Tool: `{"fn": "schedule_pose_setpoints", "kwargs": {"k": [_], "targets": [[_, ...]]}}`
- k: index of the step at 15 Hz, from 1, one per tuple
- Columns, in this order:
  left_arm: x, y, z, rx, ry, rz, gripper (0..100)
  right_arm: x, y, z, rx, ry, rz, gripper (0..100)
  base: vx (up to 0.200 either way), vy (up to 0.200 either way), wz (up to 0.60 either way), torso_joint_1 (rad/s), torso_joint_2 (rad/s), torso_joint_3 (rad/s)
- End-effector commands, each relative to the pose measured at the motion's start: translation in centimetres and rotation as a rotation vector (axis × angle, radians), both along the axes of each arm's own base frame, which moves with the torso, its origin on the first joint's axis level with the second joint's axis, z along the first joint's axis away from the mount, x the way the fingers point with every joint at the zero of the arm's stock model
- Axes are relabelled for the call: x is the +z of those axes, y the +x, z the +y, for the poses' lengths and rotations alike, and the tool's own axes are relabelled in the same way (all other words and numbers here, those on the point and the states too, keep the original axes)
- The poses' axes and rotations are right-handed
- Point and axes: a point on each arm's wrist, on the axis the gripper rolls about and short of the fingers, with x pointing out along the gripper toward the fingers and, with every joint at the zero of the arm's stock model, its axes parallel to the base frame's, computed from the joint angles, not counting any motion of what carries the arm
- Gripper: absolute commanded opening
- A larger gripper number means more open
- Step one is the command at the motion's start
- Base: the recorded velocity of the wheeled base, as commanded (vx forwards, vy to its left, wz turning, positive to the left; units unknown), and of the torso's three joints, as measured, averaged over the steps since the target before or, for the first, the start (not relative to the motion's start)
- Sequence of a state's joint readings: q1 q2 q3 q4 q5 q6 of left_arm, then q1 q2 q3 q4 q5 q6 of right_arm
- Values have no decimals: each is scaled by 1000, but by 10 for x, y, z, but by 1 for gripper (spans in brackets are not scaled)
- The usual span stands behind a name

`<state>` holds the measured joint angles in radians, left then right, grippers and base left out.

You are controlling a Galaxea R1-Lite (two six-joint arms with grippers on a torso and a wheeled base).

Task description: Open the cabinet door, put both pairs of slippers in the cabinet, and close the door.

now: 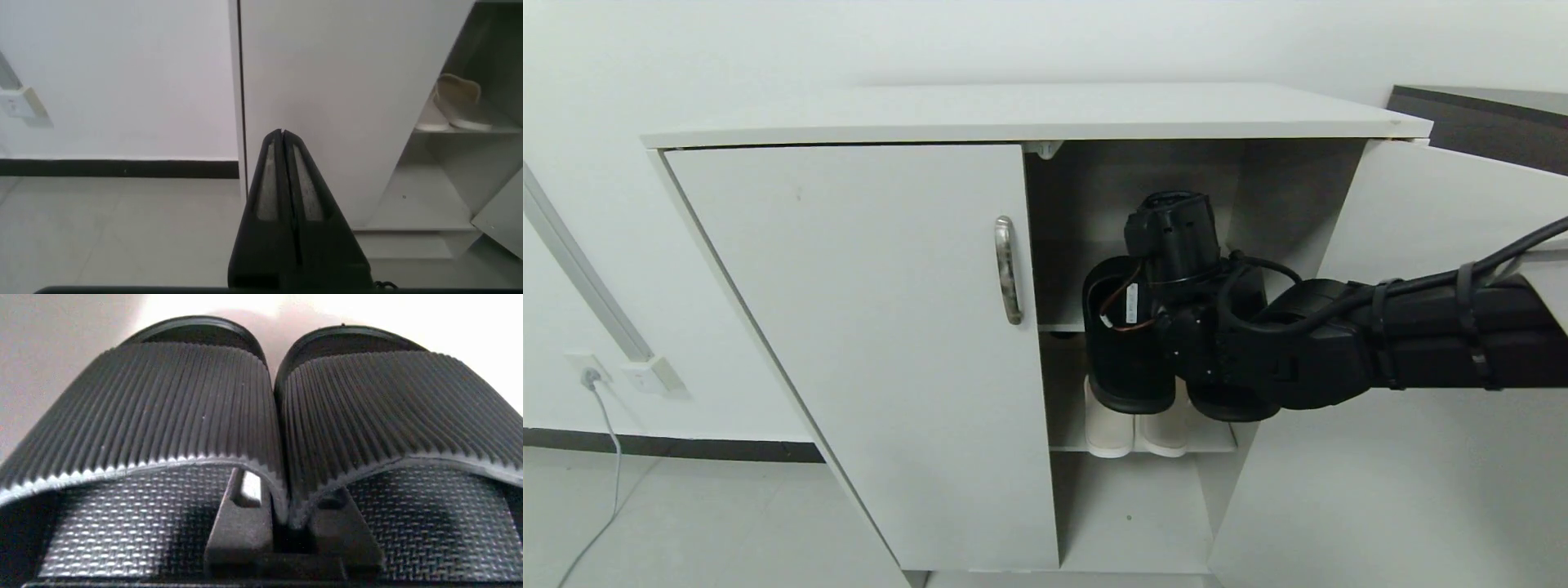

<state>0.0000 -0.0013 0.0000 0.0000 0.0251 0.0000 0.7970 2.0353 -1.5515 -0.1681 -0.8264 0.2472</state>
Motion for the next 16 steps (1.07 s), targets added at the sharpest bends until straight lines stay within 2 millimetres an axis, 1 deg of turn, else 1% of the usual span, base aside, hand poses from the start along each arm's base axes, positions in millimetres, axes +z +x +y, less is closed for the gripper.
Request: {"fn": "schedule_pose_setpoints", "kwargs": {"k": [1, 2, 6, 8, 10, 13, 14, 16], "targets": [[0, 0, 0, 1, 0, 1, 0, -2, 5, 2, 5, 1, -1, 0, 0, 0, 0, 0, 0, 0], [0, 0, 0, 1, 0, 1, 0, -2, 12, 1, 32, 4, 3, 0, 0, 0, 0, 0, 0, 0], [0, 0, 0, 1, -2, 1, 0, -4, 47, -2, 7, -10, -19, 0, 0, 0, 0, 0, 0, 0], [0, 0, 0, 1, -2, 1, 0, -1, 60, -1, 10, 6, -37, 0, 0, 0, 0, 0, 0, 0], [0, 0, 0, 1, -2, 1, 0, 7, 68, -4, 0, 3, -48, 0, 0, 0, 0, 0, 0, 0], [0, 0, 0, 1, -2, 1, 0, 18, 74, -6, 9, 0, -36, 0, 0, 0, 0, 0, 0, 0], [0, 0, 0, 1, -2, 1, 0, 18, 76, -5, 9, -5, -29, 0, 0, 0, 0, 0, 0, 0], [0, 0, 0, 1, -2, 1, 0, 5, 83, -5, 1, -26, -2, 0, 0, 0, 0, 0, 0, 0]]}}
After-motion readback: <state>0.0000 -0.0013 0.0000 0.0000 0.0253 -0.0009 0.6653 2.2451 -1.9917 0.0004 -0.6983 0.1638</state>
